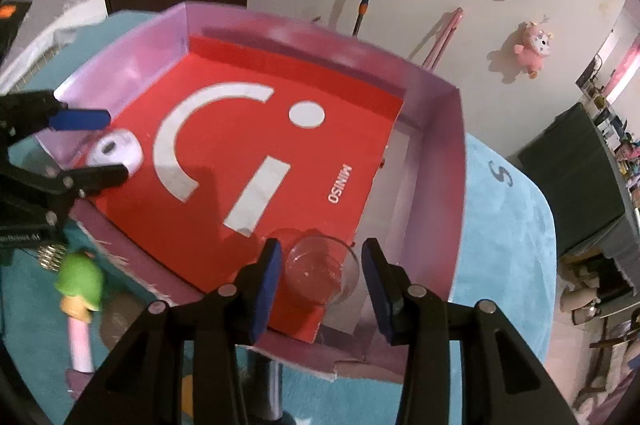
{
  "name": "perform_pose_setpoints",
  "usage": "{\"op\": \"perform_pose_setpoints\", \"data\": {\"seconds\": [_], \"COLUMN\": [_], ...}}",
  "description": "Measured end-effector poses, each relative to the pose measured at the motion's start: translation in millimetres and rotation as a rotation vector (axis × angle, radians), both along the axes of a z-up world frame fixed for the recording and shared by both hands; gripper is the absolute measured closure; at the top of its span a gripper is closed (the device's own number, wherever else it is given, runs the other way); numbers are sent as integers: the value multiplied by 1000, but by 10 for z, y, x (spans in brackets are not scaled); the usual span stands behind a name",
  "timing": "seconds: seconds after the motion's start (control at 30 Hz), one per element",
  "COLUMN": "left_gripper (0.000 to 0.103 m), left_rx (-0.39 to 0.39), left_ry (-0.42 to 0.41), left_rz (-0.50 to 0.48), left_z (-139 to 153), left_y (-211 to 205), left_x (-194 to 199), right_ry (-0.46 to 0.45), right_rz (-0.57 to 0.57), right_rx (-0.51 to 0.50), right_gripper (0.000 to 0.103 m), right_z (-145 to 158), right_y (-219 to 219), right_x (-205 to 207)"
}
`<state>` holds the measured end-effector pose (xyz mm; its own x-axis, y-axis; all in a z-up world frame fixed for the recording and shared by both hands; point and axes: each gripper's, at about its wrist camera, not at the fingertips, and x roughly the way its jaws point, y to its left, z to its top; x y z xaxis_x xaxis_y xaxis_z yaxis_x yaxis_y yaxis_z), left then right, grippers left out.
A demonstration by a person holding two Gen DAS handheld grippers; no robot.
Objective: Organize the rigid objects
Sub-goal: 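Lift both tools out of the box and back over the table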
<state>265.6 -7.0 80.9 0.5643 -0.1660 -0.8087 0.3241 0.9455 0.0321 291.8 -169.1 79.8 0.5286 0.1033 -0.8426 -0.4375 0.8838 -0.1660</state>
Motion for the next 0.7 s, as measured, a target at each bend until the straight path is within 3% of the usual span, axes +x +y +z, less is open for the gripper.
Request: {"op": "perform_pose_setpoints", "data": {"seconds": [0.13, 0.37, 0.5, 0.7], "left_gripper": [33, 20, 11, 5], "left_rx": [-47, -163, -189, -216], "left_ry": [-47, -152, -220, -322], "left_rz": [6, 8, 19, 49], "left_z": [171, 534, 694, 863], "left_y": [17, 92, 107, 115], "left_x": [-151, -591, -884, -1376], "right_ry": [-49, -157, -219, -298], "right_rz": [4, 34, 42, 38], "right_rx": [33, 119, 160, 216], "right_gripper": [48, 25, 16, 6], "right_z": [221, 677, 868, 1064], "right_y": [-22, 4, 29, -2], "right_x": [-156, -656, -990, -1465]}}
